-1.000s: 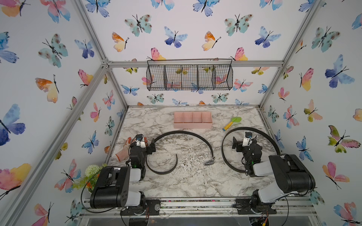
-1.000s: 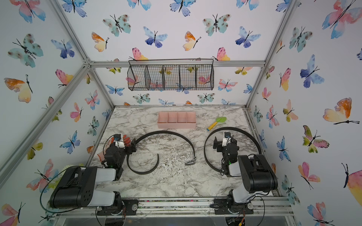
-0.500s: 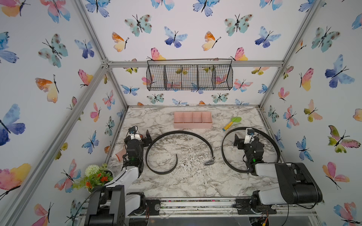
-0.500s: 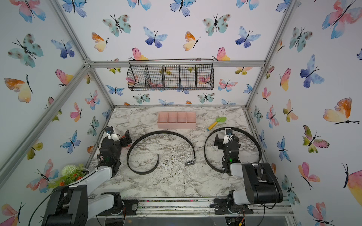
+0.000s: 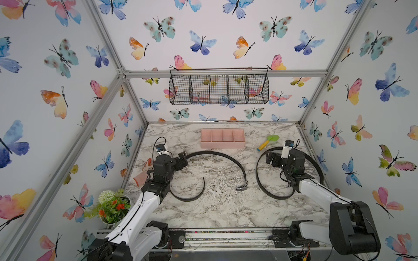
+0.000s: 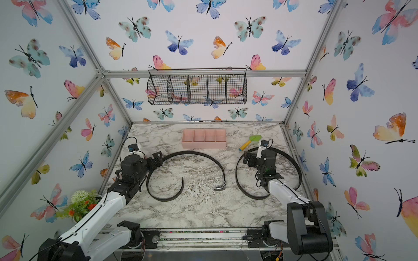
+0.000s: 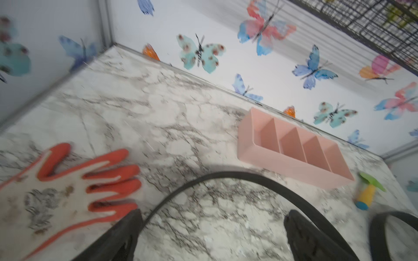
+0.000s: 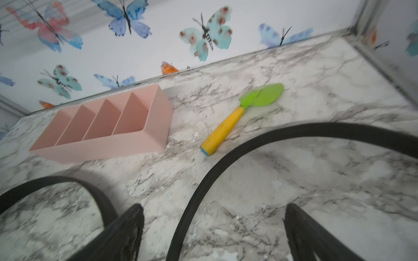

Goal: Place the belts into the storage roll
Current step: Roll the belt at the center of the board.

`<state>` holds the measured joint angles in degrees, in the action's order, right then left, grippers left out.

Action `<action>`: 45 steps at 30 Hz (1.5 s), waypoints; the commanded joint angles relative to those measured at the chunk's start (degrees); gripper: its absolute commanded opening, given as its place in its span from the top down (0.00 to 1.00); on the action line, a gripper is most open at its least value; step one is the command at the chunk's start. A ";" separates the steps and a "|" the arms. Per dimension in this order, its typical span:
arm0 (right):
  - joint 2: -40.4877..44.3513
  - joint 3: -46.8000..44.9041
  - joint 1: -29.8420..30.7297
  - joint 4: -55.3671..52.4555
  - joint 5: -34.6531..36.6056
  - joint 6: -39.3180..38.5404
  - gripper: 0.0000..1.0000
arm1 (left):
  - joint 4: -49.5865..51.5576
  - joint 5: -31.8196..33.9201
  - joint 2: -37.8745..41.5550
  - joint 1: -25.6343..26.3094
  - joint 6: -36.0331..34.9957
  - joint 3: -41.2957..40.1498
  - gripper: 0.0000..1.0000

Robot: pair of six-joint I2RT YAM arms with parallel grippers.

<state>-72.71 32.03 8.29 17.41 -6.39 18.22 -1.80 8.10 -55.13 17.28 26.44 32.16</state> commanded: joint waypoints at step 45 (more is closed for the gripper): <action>-31.28 25.10 25.02 -23.82 4.73 0.04 0.84 | 17.86 0.57 -33.94 26.58 29.51 10.29 0.96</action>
<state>-106.96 60.05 32.99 -6.39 -1.04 13.41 14.81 11.51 -86.76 43.94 48.29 40.16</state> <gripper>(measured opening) 0.159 0.069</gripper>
